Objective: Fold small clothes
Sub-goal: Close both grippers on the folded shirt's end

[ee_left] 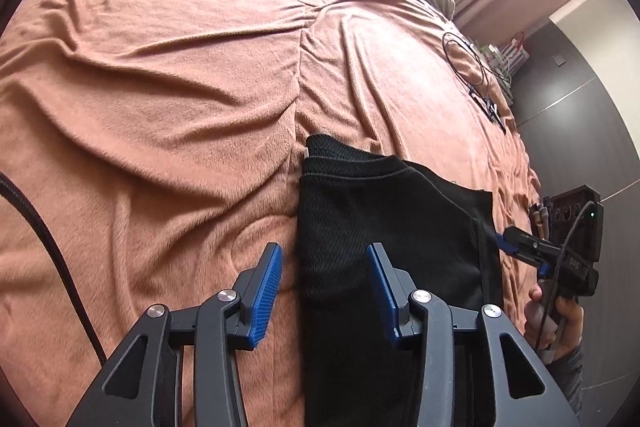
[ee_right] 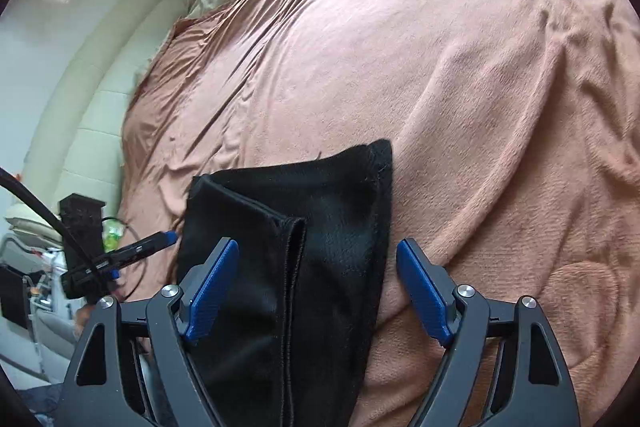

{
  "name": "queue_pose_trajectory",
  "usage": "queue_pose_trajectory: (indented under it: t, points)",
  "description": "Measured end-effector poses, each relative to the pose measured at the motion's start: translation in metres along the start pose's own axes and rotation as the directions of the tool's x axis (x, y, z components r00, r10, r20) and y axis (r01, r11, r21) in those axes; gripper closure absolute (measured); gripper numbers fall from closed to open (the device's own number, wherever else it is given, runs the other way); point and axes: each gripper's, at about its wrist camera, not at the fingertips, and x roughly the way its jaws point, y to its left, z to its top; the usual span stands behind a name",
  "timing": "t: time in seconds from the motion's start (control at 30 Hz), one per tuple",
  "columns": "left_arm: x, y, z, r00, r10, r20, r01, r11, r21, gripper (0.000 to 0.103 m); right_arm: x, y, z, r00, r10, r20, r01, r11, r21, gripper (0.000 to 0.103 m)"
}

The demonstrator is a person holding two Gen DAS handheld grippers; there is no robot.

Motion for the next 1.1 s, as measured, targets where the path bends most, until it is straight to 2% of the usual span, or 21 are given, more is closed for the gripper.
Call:
queue_pose_trajectory:
  t: [0.07, 0.17, 0.23, 0.47, 0.57, 0.67, 0.7, 0.8, 0.87, 1.03, 1.1]
  points:
    - [0.006, 0.001, 0.004, 1.000, -0.002, -0.008, 0.002, 1.000, 0.003, 0.060, 0.001, -0.005, -0.001, 0.998, 0.065, -0.018, -0.065, 0.998, 0.009, 0.023]
    - [0.014, 0.002, 0.008, 1.000, 0.000, -0.020, 0.000, 1.000, 0.009, 0.062, 0.003, -0.012, -0.001, 0.992, 0.116, -0.041, -0.115, 0.993, 0.014, 0.032]
    - [0.018, 0.004, 0.011, 1.000, 0.004, -0.023, -0.004, 1.000, 0.007, 0.062, 0.006, -0.015, 0.000, 0.992, 0.117, -0.054, -0.117, 0.993, 0.013, 0.040]
    - [0.031, 0.008, 0.021, 1.000, -0.010, -0.019, 0.010, 1.000, 0.002, 0.063, 0.012, -0.025, 0.011, 0.988, 0.144, -0.060, -0.143, 0.990, 0.021, 0.044]
    - [0.036, 0.009, 0.027, 1.000, -0.020, -0.014, 0.020, 1.000, -0.002, 0.064, 0.016, -0.027, 0.015, 0.987, 0.150, -0.058, -0.149, 0.989, 0.022, 0.050]
    - [0.040, 0.007, 0.029, 0.999, -0.036, -0.010, 0.036, 0.999, -0.004, 0.068, 0.019, -0.029, 0.018, 0.984, 0.171, -0.049, -0.170, 0.985, 0.024, 0.061]
    - [0.041, 0.006, 0.030, 0.999, -0.042, -0.012, 0.042, 0.999, -0.008, 0.069, 0.020, -0.028, 0.019, 0.983, 0.178, -0.051, -0.177, 0.984, 0.019, 0.065]
    - [0.040, 0.006, 0.028, 0.999, -0.049, -0.006, 0.049, 0.999, -0.003, 0.069, 0.012, -0.017, 0.017, 0.976, 0.212, -0.052, -0.215, 0.975, -0.052, 0.067]
    - [0.040, 0.006, 0.026, 0.998, -0.060, -0.008, 0.060, 0.998, 0.009, 0.069, 0.013, -0.008, 0.015, 0.977, 0.201, -0.064, -0.207, 0.973, -0.102, 0.067]
    - [0.038, 0.009, 0.023, 0.997, -0.077, -0.012, 0.077, 0.997, 0.010, 0.069, 0.024, -0.010, 0.018, 0.994, 0.053, -0.101, -0.065, 0.990, -0.126, 0.067]
    - [0.037, 0.008, 0.023, 0.997, -0.075, -0.017, 0.075, 0.997, 0.019, 0.070, 0.026, -0.014, 0.018, 0.993, 0.055, -0.103, -0.066, 0.992, -0.104, 0.067]
